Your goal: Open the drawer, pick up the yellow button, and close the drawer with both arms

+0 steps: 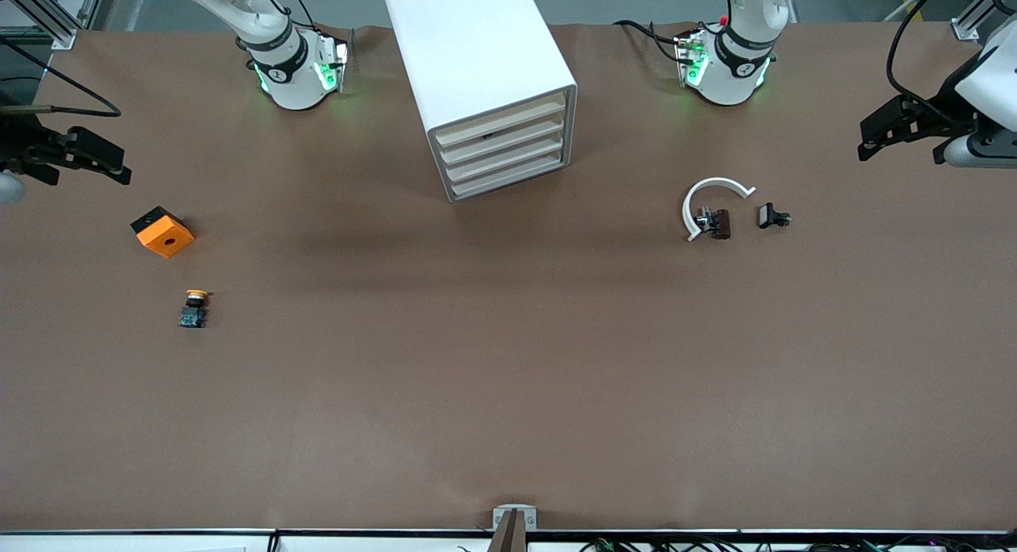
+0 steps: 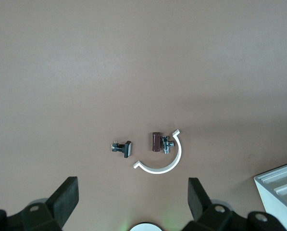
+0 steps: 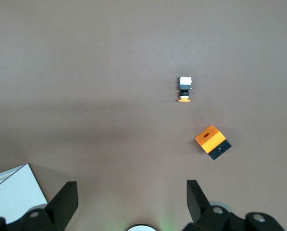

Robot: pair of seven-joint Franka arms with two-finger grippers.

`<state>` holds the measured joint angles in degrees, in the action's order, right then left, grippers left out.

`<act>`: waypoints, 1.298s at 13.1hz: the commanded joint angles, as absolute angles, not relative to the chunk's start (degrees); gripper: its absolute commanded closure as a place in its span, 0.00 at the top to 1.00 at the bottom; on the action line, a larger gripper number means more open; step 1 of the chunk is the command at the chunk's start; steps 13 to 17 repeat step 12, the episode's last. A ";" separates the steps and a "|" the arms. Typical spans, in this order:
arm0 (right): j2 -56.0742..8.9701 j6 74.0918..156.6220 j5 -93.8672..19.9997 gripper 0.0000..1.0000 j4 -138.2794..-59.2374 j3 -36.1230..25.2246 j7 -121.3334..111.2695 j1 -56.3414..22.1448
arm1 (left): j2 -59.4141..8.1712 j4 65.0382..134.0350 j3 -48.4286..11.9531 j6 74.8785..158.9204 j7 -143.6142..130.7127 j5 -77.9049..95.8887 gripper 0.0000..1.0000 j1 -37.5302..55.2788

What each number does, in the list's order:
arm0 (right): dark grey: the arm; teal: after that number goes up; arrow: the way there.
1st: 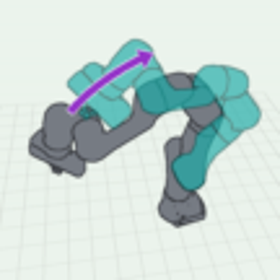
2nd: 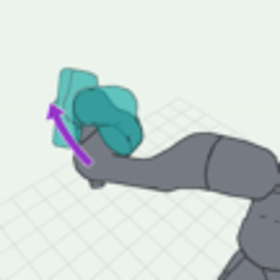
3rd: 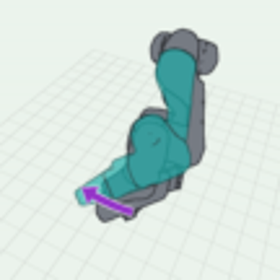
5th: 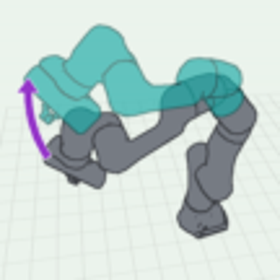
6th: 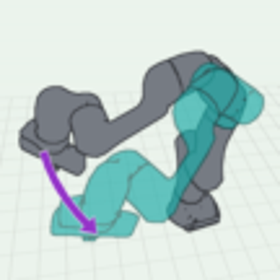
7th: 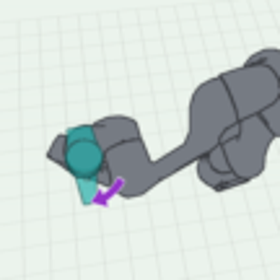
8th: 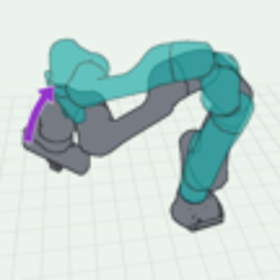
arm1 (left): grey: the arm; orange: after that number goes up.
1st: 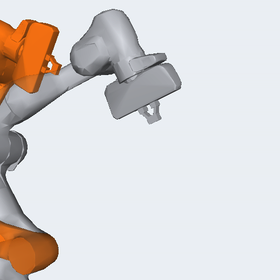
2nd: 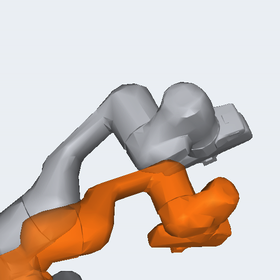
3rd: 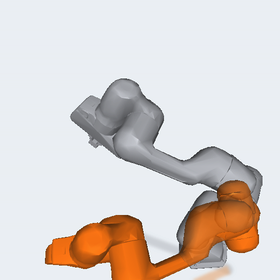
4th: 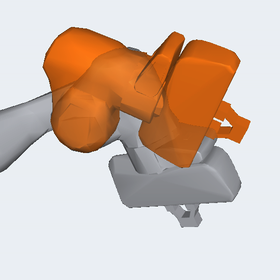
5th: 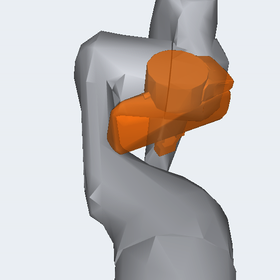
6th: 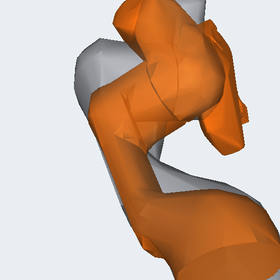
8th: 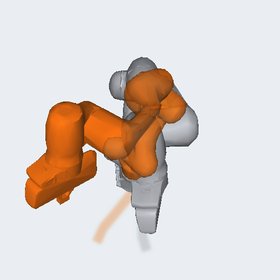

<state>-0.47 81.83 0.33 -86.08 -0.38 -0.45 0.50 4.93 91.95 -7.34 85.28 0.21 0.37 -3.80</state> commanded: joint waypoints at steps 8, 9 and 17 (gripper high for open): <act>-1.32 81.56 0.88 1.00 -84.46 -0.79 -0.09 0.18 | 5.10 91.58 -8.44 85.61 0.62 0.79 1.00 -4.31; -1.32 81.56 0.88 1.00 -84.46 -0.79 -0.09 0.18 | 4.92 91.58 -8.52 85.61 0.44 0.79 1.00 -4.22; -1.32 81.56 0.79 1.00 -84.46 -0.79 -0.09 0.26 | 4.66 90.62 -8.35 85.61 0.62 1.14 1.00 -4.74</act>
